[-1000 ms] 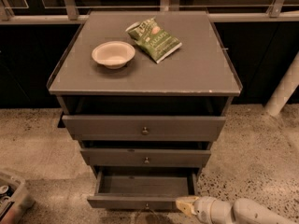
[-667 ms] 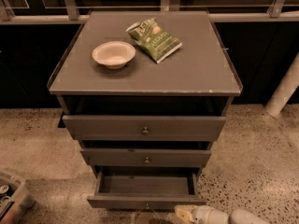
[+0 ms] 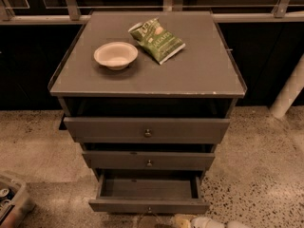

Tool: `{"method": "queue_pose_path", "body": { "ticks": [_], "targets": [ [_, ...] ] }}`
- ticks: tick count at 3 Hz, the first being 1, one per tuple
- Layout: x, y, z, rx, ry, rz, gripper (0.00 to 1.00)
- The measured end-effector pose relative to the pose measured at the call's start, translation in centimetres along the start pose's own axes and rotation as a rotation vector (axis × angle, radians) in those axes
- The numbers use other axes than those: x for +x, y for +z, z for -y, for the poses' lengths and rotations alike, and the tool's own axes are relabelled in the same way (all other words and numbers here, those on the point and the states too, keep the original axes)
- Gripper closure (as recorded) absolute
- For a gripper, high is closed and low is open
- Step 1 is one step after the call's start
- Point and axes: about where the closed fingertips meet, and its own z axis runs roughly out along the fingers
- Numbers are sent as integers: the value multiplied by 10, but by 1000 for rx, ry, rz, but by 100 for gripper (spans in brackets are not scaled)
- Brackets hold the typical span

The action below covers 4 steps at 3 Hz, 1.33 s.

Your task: Close bottom drawer

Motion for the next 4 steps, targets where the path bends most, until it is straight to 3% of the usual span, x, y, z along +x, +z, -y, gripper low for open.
{"method": "queue_pose_path", "body": {
  "ticks": [1,3,4],
  "targets": [
    [-10,42,40,26,-12,-20,100],
    [-12,52,44,1,-6,-29,100],
    [-13,67,61,-20,26,-37,100]
  ]
}}
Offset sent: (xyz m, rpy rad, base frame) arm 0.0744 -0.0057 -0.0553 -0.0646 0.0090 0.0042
